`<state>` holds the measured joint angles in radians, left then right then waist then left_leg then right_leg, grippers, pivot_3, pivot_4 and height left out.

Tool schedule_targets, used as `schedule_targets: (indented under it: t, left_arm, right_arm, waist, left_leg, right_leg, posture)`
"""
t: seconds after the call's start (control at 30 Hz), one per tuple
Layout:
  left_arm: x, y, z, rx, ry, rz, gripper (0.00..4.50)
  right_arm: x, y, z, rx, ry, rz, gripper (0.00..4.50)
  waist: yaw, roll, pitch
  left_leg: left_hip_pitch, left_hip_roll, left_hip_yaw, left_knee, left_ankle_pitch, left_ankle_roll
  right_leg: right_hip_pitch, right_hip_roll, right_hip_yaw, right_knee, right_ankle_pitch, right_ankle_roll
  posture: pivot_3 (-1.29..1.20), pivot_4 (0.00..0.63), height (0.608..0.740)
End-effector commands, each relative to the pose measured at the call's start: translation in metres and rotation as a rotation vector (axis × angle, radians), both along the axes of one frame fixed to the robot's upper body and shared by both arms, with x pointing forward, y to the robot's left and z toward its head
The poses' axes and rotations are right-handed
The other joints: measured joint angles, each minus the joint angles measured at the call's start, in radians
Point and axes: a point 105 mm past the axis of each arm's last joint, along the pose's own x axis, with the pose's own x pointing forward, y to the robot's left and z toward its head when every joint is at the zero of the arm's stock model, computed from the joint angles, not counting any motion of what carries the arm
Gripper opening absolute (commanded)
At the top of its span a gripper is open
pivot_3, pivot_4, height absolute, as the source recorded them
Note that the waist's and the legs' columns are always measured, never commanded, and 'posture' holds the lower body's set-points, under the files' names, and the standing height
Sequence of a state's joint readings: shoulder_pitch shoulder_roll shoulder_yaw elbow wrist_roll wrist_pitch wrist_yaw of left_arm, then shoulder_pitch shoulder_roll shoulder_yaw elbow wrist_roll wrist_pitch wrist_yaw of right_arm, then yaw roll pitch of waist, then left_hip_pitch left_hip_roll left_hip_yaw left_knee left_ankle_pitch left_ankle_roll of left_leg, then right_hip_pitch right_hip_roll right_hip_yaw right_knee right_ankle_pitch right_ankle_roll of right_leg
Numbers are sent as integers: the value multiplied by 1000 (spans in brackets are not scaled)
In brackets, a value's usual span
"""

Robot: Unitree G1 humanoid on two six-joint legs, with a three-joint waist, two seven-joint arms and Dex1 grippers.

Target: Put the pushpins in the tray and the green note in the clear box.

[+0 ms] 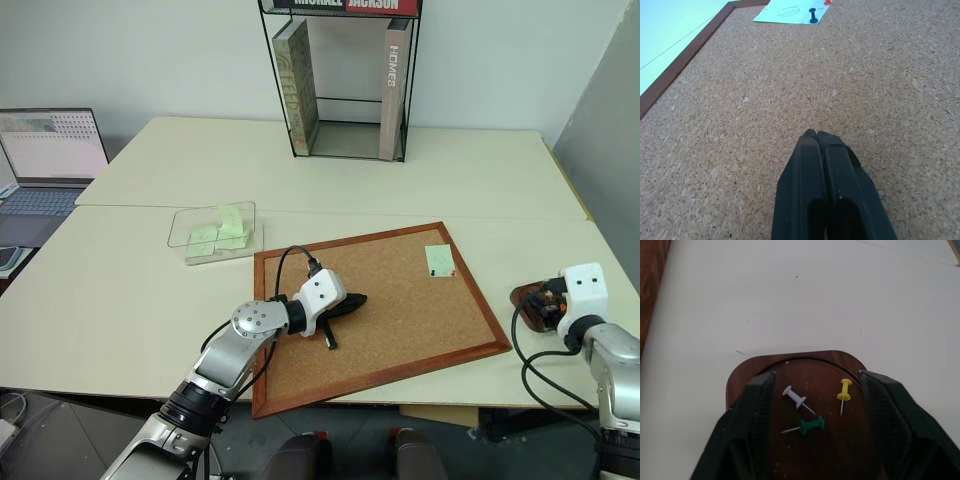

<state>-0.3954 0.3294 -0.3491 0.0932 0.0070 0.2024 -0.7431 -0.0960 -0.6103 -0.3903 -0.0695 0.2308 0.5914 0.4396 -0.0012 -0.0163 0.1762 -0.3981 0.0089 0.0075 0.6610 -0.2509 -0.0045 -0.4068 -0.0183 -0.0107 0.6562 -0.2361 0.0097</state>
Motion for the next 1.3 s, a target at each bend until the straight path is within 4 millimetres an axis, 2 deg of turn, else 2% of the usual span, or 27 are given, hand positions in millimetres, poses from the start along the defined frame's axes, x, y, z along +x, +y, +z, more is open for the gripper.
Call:
schedule_targets:
  t: [0.03, 0.27, 0.47, 0.7, 0.9, 1.17, 1.3]
  left_arm:
    - [-7, 1, -24, 60, 69, -11, 0]
    - [-5, 0, -23, 58, 66, -14, 0]
    - [-4, 0, -22, 59, 62, -12, 0]
    - [-4, 1, -21, 60, 59, -8, 0]
    - [-4, 2, -20, 57, 58, -3, 0]
    - [-4, 4, -20, 61, 59, 4, 0]
    - [-4, 6, -21, 65, 60, 5, 0]
  right_arm:
    - [5, 17, 48, 61, -198, 102, 3565]
    - [6, 60, 47, 126, -237, 275, 3565]
    - [17, 91, 22, 99, -229, 349, 3565]
    - [38, 105, 0, 112, -206, 346, 3565]
    - [46, 111, -8, 99, -199, 352, 3565]
    - [48, 113, -17, 91, -183, 349, 2237]
    - [48, 116, -19, 89, -179, 352, 1345]
  waist:
    - [0, 0, 0]
    - [1, 0, 0]
    - [1, 0, 0]
    - [1, 0, 0]
    - [2, 0, 0]
    - [1, 0, 0]
    - [0, 0, 0]
  left_leg:
    - [0, 0, 0, 0, 0, 0]
    - [0, 0, -1, 0, 0, 0]
    - [0, 0, -1, 0, 0, 0]
    - [0, 0, -1, 0, 0, 0]
    - [-1, 0, -1, 0, 0, 0]
    - [0, 1, -1, 0, 0, 0]
    - [0, 1, -1, 0, 0, 0]
  right_leg:
    - [0, 0, 0, 0, 0, 0]
    - [1, 0, -1, -1, 0, 0]
    - [1, 0, -1, -1, 0, 0]
    - [1, 0, 0, -3, 0, 1]
    - [1, 0, 0, -3, 0, 1]
    - [1, 0, 0, -3, 1, 1]
    - [1, 0, 0, -3, 1, 1]
  posture:
    - [0, 150, 740]
    - [0, 150, 740]
    - [0, 150, 740]
    - [0, 150, 740]
    - [0, 150, 740]
    - [0, 150, 740]
    - [0, 150, 740]
